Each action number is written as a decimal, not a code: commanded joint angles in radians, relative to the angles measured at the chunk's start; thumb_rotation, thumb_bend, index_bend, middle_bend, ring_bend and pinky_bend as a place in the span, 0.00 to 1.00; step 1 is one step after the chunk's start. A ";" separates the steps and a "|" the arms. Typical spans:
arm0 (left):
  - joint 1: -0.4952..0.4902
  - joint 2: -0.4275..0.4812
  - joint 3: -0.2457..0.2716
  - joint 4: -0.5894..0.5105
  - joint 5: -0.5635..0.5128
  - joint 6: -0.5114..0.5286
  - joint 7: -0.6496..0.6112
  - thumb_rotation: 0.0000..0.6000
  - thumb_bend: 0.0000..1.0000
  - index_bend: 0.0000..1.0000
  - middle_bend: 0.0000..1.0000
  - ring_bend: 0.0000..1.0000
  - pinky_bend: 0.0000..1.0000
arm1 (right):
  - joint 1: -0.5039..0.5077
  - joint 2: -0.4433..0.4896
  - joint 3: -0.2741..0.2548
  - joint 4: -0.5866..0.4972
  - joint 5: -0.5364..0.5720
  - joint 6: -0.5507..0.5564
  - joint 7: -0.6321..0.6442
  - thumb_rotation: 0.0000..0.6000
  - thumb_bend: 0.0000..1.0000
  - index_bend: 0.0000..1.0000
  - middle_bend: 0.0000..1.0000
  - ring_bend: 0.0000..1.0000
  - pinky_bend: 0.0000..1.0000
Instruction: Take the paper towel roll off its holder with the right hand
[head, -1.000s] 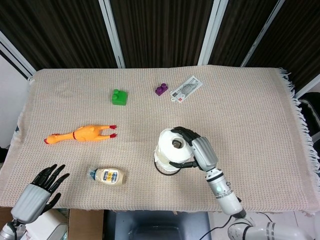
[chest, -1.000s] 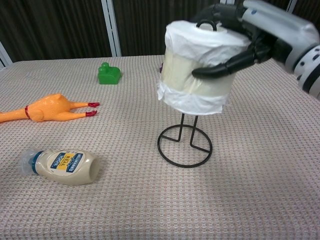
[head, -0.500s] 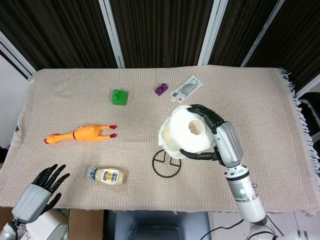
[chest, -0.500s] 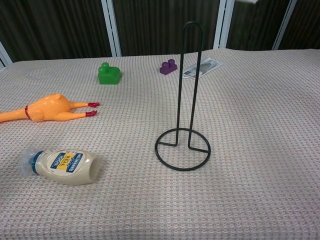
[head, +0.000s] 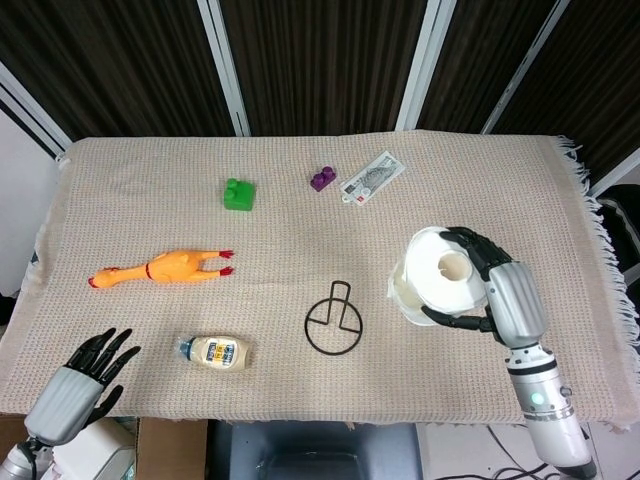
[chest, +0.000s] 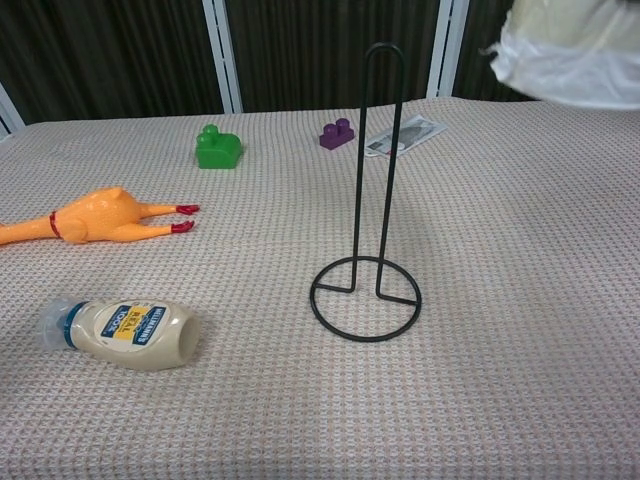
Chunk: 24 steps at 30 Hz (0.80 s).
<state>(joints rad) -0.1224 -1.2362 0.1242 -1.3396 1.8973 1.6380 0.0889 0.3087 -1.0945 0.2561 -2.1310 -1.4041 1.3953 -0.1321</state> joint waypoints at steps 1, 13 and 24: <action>-0.001 0.000 0.001 -0.004 -0.003 -0.007 0.007 1.00 0.43 0.18 0.03 0.00 0.20 | -0.033 -0.037 -0.081 0.175 -0.001 -0.045 0.101 1.00 0.10 0.71 0.52 0.46 0.71; 0.002 0.000 0.002 -0.006 -0.004 -0.005 0.010 1.00 0.43 0.18 0.03 0.00 0.21 | 0.005 -0.256 -0.148 0.593 -0.030 -0.127 0.203 1.00 0.10 0.60 0.50 0.38 0.61; 0.004 0.007 0.006 -0.006 -0.002 0.001 -0.009 1.00 0.43 0.18 0.03 0.00 0.21 | 0.013 -0.210 -0.193 0.558 -0.032 -0.199 0.203 1.00 0.10 0.11 0.17 0.06 0.25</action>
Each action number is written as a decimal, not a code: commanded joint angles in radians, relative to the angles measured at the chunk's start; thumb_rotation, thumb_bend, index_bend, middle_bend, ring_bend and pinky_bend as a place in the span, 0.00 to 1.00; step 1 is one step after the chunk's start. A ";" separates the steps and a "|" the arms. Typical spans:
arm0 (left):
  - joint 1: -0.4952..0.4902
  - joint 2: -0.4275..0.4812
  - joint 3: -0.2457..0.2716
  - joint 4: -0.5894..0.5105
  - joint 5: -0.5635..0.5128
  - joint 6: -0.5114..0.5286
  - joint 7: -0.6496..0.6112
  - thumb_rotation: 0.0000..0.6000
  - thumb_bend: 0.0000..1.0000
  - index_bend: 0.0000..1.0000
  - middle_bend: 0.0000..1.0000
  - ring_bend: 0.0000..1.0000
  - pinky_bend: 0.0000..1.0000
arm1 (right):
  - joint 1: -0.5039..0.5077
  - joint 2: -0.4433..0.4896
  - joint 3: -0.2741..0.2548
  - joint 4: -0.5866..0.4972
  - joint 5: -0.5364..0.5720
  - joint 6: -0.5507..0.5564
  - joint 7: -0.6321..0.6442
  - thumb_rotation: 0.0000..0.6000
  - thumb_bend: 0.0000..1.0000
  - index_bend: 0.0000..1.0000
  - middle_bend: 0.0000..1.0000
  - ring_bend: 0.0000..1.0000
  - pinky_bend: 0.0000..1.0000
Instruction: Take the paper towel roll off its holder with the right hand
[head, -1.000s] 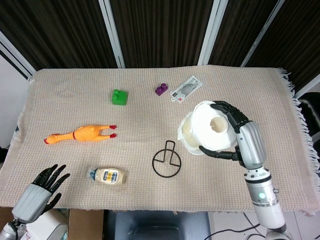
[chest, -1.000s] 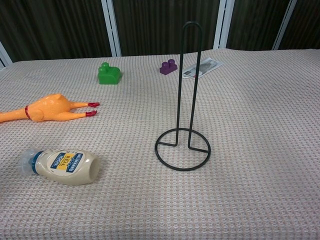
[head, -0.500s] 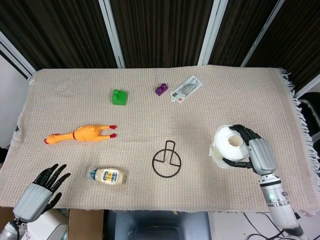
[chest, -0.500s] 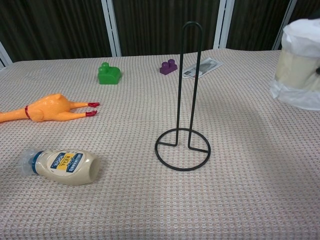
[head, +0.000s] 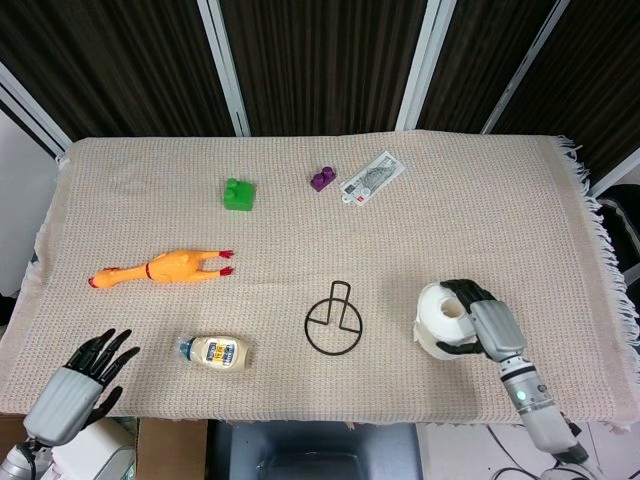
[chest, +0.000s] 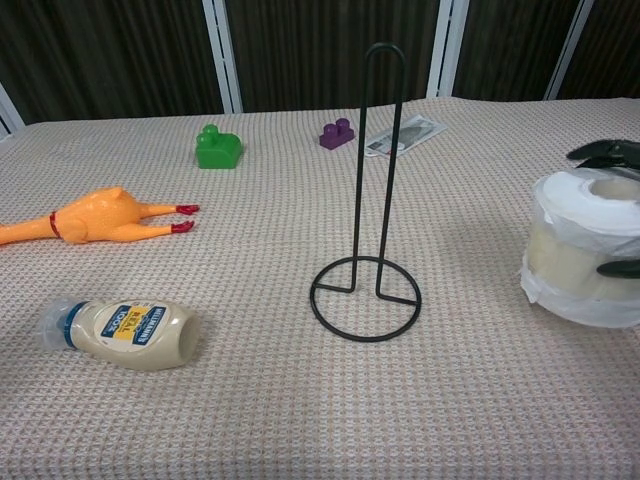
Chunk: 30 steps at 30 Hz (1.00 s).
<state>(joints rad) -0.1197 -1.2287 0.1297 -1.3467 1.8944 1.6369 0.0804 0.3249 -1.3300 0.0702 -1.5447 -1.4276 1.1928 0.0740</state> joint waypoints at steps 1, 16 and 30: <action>0.001 0.000 0.000 0.000 0.001 0.003 0.000 1.00 0.43 0.18 0.03 0.00 0.21 | -0.004 0.039 -0.009 -0.044 -0.014 0.007 -0.001 1.00 0.10 0.08 0.14 0.03 0.23; 0.004 -0.003 -0.003 0.004 0.000 0.010 0.005 1.00 0.43 0.18 0.03 0.00 0.21 | -0.076 0.183 0.030 -0.229 -0.054 0.200 -0.139 1.00 0.12 0.14 0.10 0.00 0.20; 0.009 -0.004 -0.013 0.006 -0.007 0.025 -0.001 1.00 0.43 0.18 0.03 0.00 0.21 | -0.156 0.266 -0.021 -0.278 -0.037 0.249 -0.317 1.00 0.14 0.16 0.10 0.00 0.19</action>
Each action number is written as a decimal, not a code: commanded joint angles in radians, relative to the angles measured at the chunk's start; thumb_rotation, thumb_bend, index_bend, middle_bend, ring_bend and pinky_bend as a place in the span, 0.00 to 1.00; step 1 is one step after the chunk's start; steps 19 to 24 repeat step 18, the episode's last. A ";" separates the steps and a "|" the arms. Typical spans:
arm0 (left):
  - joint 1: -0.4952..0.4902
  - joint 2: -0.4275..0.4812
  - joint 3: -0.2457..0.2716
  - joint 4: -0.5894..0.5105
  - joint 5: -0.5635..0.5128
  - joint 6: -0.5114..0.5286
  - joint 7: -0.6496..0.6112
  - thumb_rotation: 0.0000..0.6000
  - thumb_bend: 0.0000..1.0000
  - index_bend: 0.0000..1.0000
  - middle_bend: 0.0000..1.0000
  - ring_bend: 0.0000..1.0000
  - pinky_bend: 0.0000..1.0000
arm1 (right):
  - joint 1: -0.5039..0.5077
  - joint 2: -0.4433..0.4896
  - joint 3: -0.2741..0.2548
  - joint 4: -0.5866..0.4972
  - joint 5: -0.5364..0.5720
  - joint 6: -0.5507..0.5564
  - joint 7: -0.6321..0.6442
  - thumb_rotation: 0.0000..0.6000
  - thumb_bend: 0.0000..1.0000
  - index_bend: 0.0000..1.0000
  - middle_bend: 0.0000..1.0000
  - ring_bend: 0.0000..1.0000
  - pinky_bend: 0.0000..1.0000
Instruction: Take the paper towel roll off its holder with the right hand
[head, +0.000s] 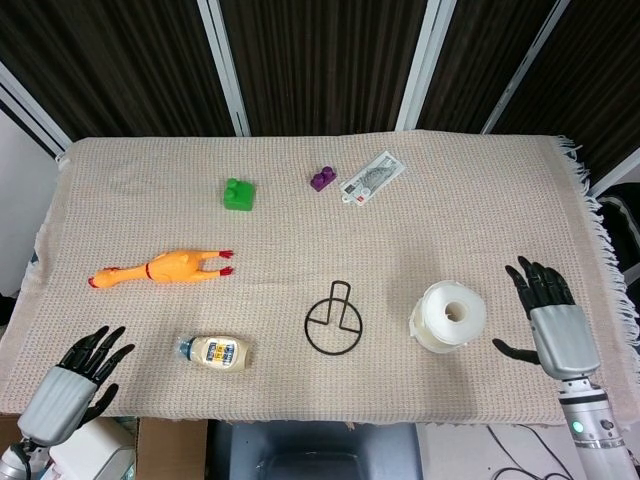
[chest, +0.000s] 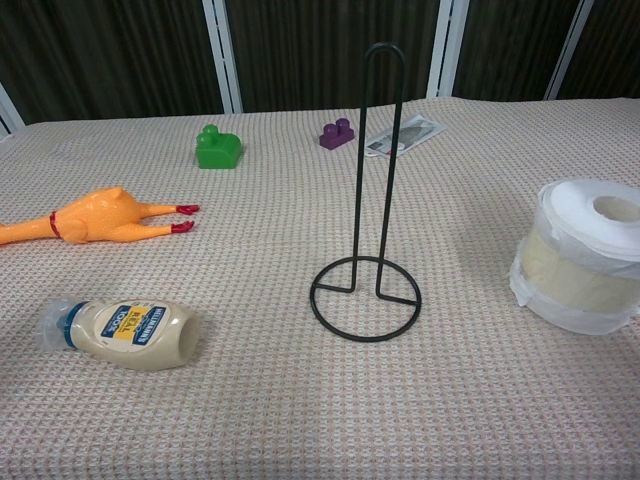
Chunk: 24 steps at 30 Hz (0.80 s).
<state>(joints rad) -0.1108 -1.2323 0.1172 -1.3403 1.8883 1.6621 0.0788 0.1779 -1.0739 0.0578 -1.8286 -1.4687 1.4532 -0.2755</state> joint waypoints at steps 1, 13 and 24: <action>0.001 0.000 0.000 -0.001 -0.001 0.000 0.000 1.00 0.43 0.18 0.03 0.00 0.21 | -0.008 0.010 -0.010 0.012 0.008 -0.021 0.042 1.00 0.14 0.16 0.10 0.00 0.19; 0.001 0.003 -0.002 -0.004 -0.007 -0.002 -0.006 1.00 0.43 0.18 0.03 0.00 0.21 | 0.001 -0.015 -0.025 0.055 0.023 -0.090 0.072 1.00 0.14 0.16 0.10 0.00 0.19; 0.001 0.003 -0.001 -0.002 -0.003 -0.001 -0.008 1.00 0.43 0.18 0.04 0.00 0.21 | 0.000 -0.015 -0.022 0.049 0.020 -0.089 0.078 1.00 0.14 0.16 0.10 0.00 0.19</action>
